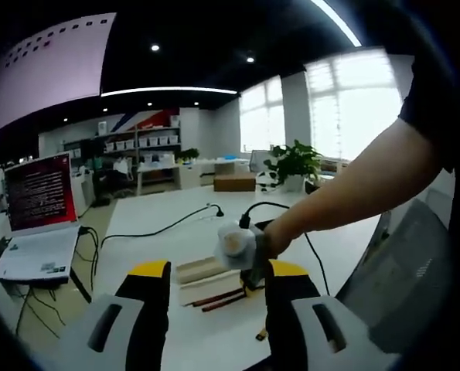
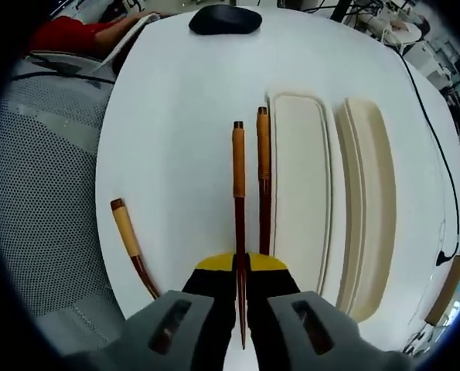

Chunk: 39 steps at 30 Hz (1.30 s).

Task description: Arrange the utensils inside the cutlery case until each visible utensil rests in its matching compartment.

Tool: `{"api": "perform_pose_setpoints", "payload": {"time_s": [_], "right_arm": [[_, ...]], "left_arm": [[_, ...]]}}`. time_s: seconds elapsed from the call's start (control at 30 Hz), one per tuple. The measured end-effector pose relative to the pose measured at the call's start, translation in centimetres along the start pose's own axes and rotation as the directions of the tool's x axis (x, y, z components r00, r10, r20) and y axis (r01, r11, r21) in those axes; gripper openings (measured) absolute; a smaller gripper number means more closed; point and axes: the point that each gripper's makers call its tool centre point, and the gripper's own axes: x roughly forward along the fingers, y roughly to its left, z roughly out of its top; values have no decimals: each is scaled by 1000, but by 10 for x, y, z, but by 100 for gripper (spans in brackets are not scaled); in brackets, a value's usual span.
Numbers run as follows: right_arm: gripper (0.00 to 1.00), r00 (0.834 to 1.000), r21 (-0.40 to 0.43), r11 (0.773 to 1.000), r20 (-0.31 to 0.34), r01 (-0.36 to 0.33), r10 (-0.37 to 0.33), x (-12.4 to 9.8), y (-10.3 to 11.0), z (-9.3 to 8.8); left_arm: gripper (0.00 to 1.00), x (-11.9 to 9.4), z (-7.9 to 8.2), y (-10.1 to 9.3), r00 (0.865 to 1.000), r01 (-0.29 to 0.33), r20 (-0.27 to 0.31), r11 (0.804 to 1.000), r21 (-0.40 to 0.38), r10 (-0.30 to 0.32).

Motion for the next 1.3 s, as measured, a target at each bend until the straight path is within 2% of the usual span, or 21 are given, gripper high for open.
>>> {"api": "perform_pose_setpoints", "payload": {"time_s": [0.13, 0.17, 0.37, 0.47, 0.8, 0.9, 1.1, 1.3], "right_arm": [[0, 1000, -13, 1000, 1, 6, -6, 0, 1, -1], [0, 1000, -3, 1000, 6, 7, -7, 0, 1, -1], [0, 1000, -13, 1000, 6, 17, -17, -1, 0, 0], [0, 999, 15, 1000, 33, -4, 3, -1, -1, -1], [0, 999, -1, 1000, 45, 1, -1, -1, -1, 1], [0, 999, -37, 999, 36, 4, -3, -1, -2, 1], [0, 1000, -60, 998, 14, 0, 0, -1, -2, 2], [0, 1000, -61, 998, 24, -2, 4, -1, -3, 2]], "left_arm": [[48, 2, 2, -2, 1000, 6, 5, 999, 38, -6], [48, 2, 4, 0, 1000, -17, 17, 1000, -26, 17], [48, 2, 5, -6, 1000, -1, 21, 1000, 16, 0], [48, 3, 7, -6, 1000, 0, 29, 1000, 17, 0], [48, 5, -2, -10, 999, 33, -17, 999, 28, -33], [49, 6, -4, -12, 999, 43, -30, 999, 26, -43], [49, 7, -3, -10, 999, 39, -28, 999, 21, -39], [49, 7, -2, -8, 999, 36, -24, 999, 13, -35]]}}
